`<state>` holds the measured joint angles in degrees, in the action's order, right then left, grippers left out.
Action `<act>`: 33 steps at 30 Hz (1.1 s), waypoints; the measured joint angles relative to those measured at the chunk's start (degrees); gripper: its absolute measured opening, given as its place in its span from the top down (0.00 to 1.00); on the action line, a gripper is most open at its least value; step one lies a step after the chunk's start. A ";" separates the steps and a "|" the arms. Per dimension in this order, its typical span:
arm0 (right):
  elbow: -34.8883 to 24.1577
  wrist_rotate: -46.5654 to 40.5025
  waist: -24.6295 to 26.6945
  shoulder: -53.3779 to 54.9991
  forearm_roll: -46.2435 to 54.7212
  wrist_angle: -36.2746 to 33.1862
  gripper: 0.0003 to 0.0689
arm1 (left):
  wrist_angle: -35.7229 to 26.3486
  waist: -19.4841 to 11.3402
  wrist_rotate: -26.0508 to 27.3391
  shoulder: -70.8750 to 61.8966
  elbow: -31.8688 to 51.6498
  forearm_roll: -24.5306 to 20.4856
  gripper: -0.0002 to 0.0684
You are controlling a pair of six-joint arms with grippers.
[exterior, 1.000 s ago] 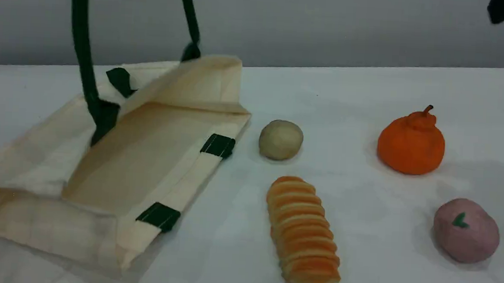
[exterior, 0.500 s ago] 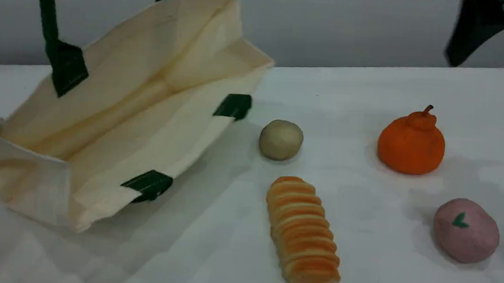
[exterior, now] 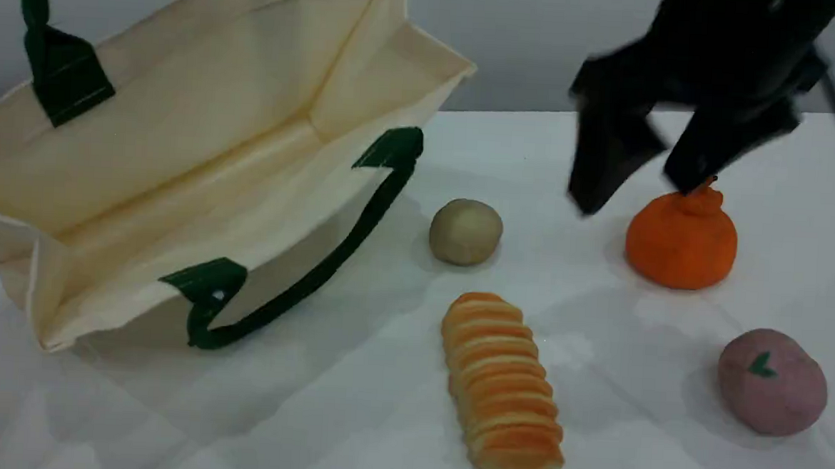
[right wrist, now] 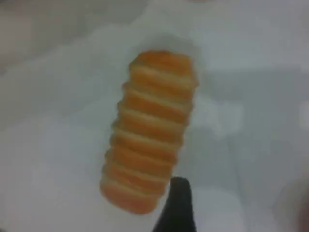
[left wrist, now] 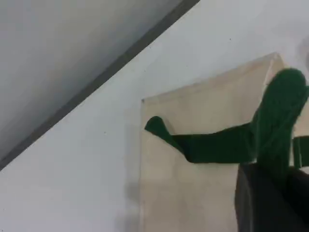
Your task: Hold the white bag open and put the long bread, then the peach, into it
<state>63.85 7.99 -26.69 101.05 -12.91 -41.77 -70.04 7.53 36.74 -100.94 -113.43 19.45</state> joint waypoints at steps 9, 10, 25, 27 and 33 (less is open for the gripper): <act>0.00 -0.41 -3.56 7.86 -1.37 4.02 0.15 | 0.04 0.00 0.00 0.00 0.00 0.15 0.86; 0.00 -0.41 -3.58 8.65 -1.55 4.03 0.15 | 0.06 0.00 0.00 0.00 0.00 0.15 0.86; 0.00 1.59 -7.15 14.87 -8.25 9.84 0.15 | 0.06 0.00 0.04 -0.10 0.00 0.22 0.86; 0.00 1.59 -7.15 15.65 -8.25 11.10 0.15 | 0.06 0.00 0.06 -0.10 0.00 0.22 0.86; 0.00 1.59 -7.15 18.23 -8.32 13.14 0.15 | 0.06 0.00 0.06 -0.10 0.00 0.22 0.86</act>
<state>63.85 9.58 -33.83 119.28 -21.23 -28.64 -69.97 7.53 36.80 -101.05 -113.43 19.68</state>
